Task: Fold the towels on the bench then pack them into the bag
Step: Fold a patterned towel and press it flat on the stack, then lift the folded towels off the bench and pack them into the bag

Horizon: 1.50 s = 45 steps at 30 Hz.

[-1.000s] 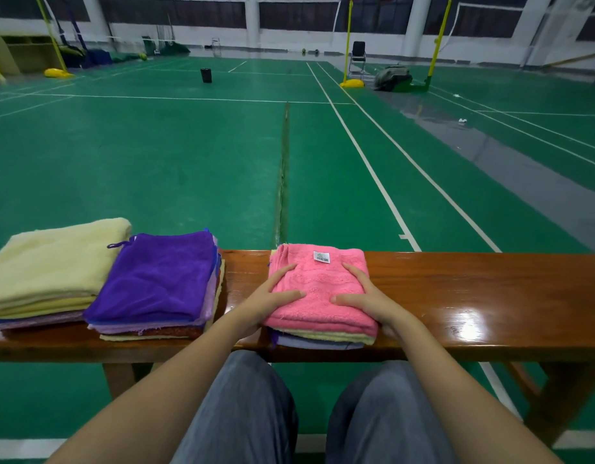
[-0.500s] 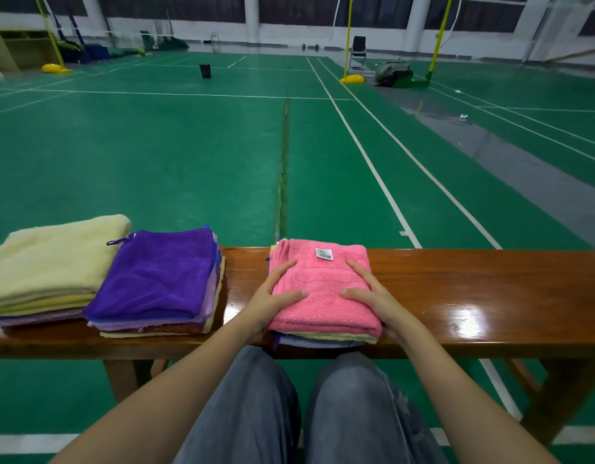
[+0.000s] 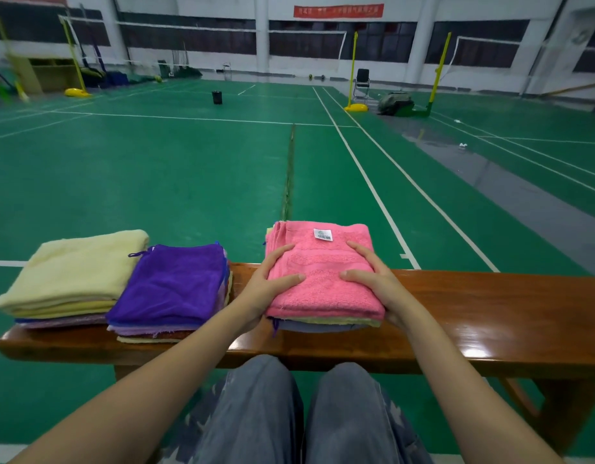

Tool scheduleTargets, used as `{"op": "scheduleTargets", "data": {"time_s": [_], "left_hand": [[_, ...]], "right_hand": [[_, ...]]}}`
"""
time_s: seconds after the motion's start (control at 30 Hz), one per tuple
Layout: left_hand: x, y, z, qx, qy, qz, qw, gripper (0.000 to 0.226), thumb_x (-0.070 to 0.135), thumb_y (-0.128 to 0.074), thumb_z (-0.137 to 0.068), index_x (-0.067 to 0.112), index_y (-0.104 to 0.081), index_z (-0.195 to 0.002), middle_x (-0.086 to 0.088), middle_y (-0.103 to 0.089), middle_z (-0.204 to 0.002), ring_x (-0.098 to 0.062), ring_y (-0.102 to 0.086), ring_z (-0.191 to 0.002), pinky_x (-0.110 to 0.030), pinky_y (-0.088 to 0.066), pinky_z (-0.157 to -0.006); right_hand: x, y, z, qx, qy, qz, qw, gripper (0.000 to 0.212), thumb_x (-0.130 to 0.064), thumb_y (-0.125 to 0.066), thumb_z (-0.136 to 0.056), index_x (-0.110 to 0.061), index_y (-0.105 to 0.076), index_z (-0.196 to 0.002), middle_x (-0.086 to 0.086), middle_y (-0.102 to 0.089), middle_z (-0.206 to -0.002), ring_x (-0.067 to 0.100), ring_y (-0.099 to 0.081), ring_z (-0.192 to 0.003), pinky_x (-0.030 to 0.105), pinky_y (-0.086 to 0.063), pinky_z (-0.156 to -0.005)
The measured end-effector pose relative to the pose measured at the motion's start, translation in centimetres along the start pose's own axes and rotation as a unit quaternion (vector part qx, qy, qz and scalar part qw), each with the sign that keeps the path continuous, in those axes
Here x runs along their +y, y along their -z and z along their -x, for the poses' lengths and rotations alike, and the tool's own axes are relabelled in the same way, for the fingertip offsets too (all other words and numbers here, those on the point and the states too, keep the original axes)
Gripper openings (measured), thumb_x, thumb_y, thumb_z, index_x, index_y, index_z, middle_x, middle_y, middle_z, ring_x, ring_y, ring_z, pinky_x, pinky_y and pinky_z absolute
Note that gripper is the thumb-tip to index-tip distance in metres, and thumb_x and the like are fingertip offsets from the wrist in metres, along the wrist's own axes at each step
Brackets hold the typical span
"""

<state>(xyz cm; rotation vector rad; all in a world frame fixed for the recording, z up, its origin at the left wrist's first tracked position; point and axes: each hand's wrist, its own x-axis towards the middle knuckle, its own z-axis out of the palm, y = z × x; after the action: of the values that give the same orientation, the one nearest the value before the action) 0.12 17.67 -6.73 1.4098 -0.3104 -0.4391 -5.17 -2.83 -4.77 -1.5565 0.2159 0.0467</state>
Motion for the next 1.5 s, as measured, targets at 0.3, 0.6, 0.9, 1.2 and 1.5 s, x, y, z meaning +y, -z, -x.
{"op": "scheduleTargets", "data": {"time_s": [0.3, 0.6, 0.9, 1.2, 1.5], "left_hand": [[4.9, 3.0, 1.5, 0.019, -0.025, -0.001, 1.0, 0.055, 0.019, -0.07, -0.077, 0.045, -0.051, -0.122, 0.001, -0.046, -0.124, -0.031, -0.057, -0.11, -0.028, -0.054, -0.067], [7.2, 7.6, 1.0, 0.079, -0.028, 0.008, 0.996, 0.071, 0.037, -0.08, -0.051, 0.048, -0.056, -0.116, -0.001, -0.049, -0.128, -0.03, -0.06, -0.107, -0.033, -0.054, -0.072], [9.4, 12.6, 7.0, 0.167, -0.057, 0.015, 0.984, 0.068, 0.034, -0.082, -0.058, 0.049, -0.054, -0.118, 0.0, -0.047, -0.126, -0.029, -0.059, -0.105, -0.032, -0.057, -0.07], [11.0, 19.4, 19.3, 0.249, -0.095, -0.014, 0.964, 0.069, 0.03, -0.083, -0.06, 0.046, -0.054, -0.121, 0.002, -0.051, -0.128, -0.021, -0.063, -0.105, -0.029, -0.055, -0.075], [8.4, 26.4, 30.2, 0.341, -0.096, 0.025, 0.935, 0.075, 0.028, -0.082, -0.054, 0.045, -0.053, -0.122, 0.0, -0.051, -0.127, -0.022, -0.067, -0.095, -0.027, -0.056, -0.066]], "right_hand": [[-3.9, -3.4, -0.9, -0.027, 0.046, -0.025, 0.998, 0.058, -0.014, -0.072, -0.076, -0.051, -0.053, -0.116, 0.007, -0.042, -0.13, 0.036, -0.058, -0.106, 0.025, -0.053, -0.056], [-6.0, -7.7, -5.4, -0.08, 0.079, -0.01, 0.994, 0.059, -0.012, -0.071, -0.077, -0.042, -0.053, -0.125, 0.003, -0.045, -0.128, 0.028, -0.058, -0.108, 0.033, -0.053, -0.078], [-8.2, -15.2, -5.4, -0.194, 0.102, 0.003, 0.976, 0.077, -0.026, -0.081, -0.058, -0.045, -0.051, -0.126, -0.006, -0.05, -0.124, 0.02, -0.06, -0.107, 0.034, -0.055, -0.086], [-8.1, -27.4, -0.5, -0.275, 0.122, -0.008, 0.954, 0.074, -0.018, -0.078, -0.064, -0.041, -0.05, -0.128, 0.001, -0.048, -0.13, 0.021, -0.059, -0.109, 0.033, -0.053, -0.086], [-4.9, -39.9, 2.8, -0.365, 0.109, 0.034, 0.924, 0.072, -0.017, -0.077, -0.073, -0.039, -0.046, -0.133, -0.008, -0.048, -0.121, 0.012, -0.058, -0.103, 0.021, -0.053, -0.074]]}}
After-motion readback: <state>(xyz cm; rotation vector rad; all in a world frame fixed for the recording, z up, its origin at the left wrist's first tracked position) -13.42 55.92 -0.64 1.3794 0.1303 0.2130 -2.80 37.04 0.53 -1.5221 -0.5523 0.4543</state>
